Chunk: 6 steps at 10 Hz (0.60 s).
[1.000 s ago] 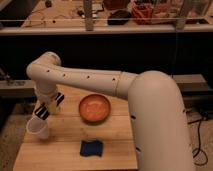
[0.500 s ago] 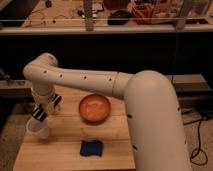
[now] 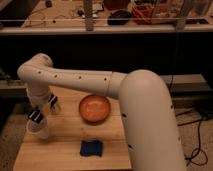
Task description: Place the eraser in the ceramic cup
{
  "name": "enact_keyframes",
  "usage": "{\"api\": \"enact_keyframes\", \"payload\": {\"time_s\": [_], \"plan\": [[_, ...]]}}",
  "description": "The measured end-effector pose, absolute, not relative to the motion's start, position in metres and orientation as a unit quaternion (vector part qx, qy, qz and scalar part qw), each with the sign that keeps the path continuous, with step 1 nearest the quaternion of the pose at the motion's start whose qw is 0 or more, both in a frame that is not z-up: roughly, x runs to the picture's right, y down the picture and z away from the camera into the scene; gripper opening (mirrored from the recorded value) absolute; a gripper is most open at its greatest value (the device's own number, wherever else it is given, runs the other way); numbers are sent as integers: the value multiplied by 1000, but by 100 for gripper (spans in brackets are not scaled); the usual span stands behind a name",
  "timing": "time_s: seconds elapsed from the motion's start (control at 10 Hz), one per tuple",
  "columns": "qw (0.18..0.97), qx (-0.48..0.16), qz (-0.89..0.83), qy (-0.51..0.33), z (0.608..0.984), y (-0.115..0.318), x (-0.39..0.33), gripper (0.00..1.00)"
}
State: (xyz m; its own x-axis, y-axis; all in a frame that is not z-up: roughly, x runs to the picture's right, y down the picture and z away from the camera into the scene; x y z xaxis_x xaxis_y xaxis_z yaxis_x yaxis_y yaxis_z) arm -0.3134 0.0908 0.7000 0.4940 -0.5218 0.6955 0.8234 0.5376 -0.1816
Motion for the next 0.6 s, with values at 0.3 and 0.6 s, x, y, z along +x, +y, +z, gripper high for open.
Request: {"api": "enact_keyframes", "payload": {"time_s": [0.3,0.6], "plan": [[820,-254,-417,-297,697,91,-322,1],[817,-252,-423,-301,693,88,-328,1]]}}
